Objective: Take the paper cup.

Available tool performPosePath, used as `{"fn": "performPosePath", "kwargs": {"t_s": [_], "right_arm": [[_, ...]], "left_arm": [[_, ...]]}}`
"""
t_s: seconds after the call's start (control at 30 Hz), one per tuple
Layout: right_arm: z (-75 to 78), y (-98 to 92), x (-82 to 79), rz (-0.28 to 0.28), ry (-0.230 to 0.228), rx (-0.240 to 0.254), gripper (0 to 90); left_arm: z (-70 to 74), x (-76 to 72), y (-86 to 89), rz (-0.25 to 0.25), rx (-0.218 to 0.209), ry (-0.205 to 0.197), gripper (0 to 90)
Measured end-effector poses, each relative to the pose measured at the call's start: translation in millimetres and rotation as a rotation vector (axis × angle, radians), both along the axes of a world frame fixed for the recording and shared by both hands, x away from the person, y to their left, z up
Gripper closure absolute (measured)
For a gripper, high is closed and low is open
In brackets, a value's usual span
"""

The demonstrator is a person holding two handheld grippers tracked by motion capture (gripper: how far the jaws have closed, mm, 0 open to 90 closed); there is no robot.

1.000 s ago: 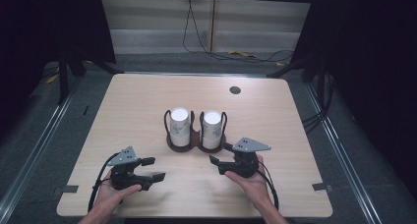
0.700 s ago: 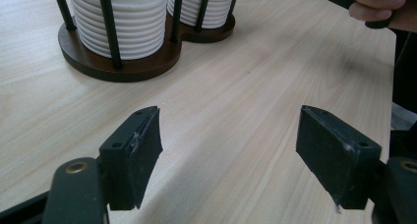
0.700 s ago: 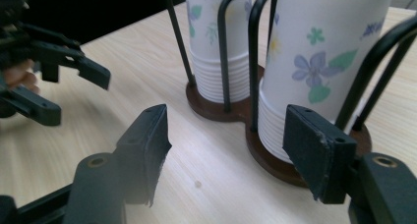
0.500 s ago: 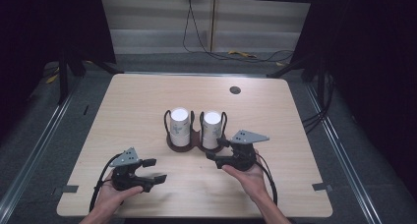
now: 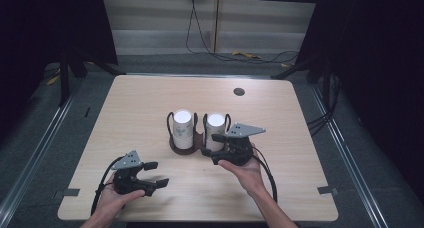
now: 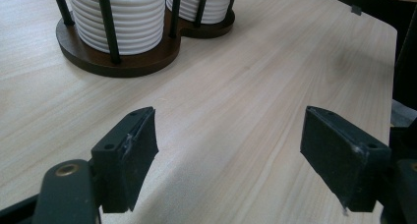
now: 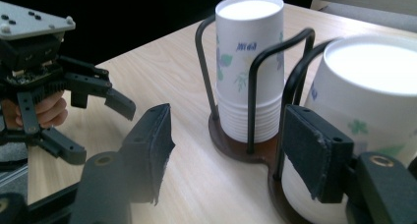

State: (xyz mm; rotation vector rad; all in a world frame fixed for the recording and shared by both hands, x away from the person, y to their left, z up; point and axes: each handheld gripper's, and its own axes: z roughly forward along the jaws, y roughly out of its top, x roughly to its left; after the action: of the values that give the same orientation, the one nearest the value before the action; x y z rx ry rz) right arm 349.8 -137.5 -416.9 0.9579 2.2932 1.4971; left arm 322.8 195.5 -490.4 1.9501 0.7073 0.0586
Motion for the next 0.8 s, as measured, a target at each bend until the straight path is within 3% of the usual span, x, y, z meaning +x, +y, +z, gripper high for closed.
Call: {"fn": "performPosePath", "kwargs": {"t_s": [0.37,0.8], "right_arm": [[17.1,13.5,15.3,0.046,-0.020,0.009,39.7],[36.4,40.7,39.1,0.104,-0.022,-0.046,35.4]], "left_arm": [[-1.5,0.4,-2.0,-0.016,0.015,0.011,21.5],[-1.7,0.7,-2.0,-0.016,0.011,0.018,21.0]]}}
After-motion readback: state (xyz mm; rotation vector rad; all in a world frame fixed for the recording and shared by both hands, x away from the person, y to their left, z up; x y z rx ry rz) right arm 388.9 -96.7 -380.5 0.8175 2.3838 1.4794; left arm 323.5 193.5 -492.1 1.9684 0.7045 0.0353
